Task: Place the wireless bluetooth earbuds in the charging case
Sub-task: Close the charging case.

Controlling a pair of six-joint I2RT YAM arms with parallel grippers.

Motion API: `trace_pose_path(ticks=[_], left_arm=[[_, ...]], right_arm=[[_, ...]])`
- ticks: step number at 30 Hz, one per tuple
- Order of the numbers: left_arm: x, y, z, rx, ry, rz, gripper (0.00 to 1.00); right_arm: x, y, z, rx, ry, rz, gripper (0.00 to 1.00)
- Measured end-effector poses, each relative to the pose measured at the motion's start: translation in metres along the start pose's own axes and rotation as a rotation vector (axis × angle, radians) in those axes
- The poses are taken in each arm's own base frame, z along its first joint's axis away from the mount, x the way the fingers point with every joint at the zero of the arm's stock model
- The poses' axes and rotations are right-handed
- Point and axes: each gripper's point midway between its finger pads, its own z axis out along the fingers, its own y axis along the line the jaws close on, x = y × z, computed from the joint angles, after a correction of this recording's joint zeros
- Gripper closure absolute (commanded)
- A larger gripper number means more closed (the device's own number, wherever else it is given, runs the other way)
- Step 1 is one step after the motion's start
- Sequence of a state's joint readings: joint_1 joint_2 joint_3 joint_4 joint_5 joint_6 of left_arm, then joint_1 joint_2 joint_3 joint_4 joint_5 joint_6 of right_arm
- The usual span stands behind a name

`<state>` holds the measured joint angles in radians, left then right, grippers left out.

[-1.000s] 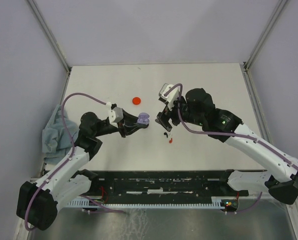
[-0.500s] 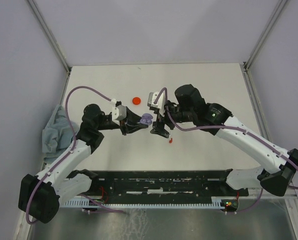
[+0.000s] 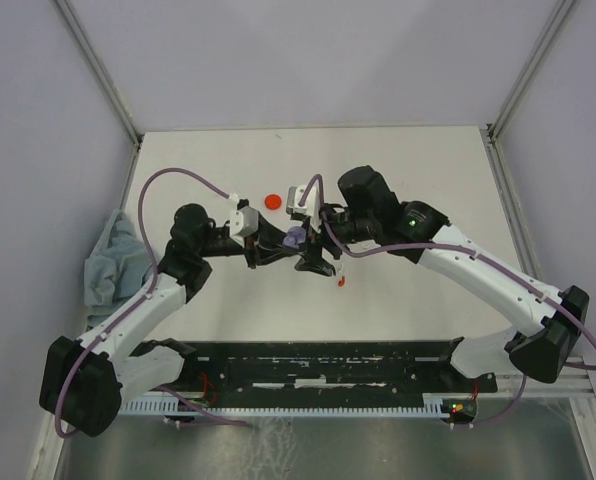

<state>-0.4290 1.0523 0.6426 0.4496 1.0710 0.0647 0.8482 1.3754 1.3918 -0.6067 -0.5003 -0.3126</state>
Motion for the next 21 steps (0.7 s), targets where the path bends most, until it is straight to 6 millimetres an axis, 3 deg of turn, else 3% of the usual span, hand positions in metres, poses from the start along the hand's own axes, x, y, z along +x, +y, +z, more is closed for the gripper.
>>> trace_pose_path(ticks=[14,21], left_arm=[[0.020,0.027,0.006,-0.107,0.041,-0.100,0.97],[0.042,0.048,-0.001,-0.298,0.105,-0.324,0.95]], right_arm=[[0.008,-0.012,-0.004,0.050,0.031,0.011,0.12],[0.026,-0.037,-0.010,0.230,0.099,0.098,0.12]])
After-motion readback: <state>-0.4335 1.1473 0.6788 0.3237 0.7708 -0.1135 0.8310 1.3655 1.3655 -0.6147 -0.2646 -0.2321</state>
